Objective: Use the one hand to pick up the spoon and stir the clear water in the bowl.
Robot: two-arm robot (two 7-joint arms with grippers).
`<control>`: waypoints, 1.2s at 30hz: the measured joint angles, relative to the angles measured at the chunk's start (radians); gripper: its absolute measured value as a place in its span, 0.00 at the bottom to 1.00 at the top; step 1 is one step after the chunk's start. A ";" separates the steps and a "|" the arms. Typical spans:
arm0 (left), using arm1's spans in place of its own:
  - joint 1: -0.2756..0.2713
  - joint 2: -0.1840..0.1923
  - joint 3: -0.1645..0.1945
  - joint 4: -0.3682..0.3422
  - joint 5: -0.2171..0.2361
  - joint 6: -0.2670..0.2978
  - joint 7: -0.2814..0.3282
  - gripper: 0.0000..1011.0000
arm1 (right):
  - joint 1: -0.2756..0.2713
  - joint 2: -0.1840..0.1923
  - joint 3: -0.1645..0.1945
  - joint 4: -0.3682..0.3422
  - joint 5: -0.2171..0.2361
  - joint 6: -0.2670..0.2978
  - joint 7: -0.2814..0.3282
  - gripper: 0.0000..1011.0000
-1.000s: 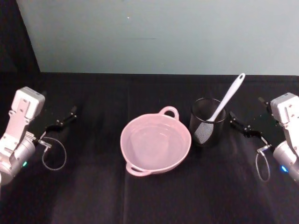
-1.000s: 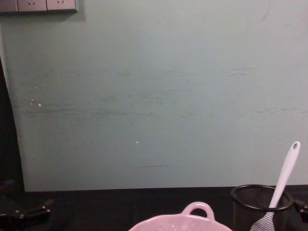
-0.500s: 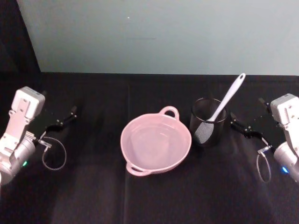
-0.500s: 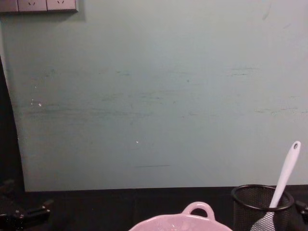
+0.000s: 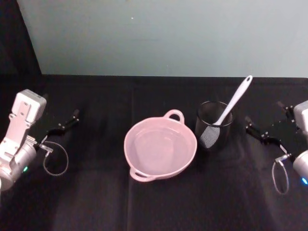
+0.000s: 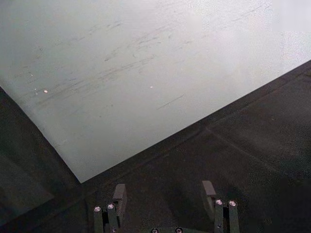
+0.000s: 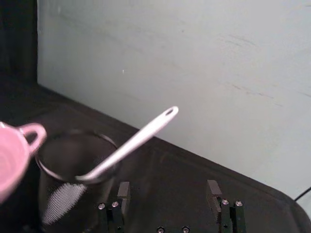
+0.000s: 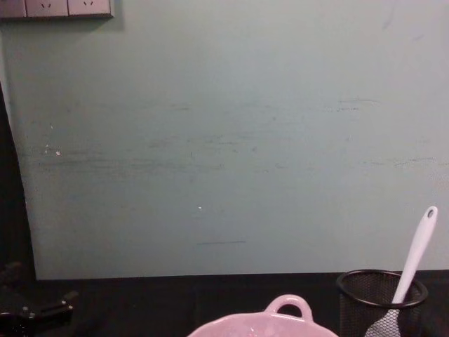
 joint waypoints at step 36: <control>0.000 0.000 0.000 0.000 0.000 0.000 0.000 1.00 | 0.202 -0.277 0.161 0.228 0.568 0.199 0.315 0.92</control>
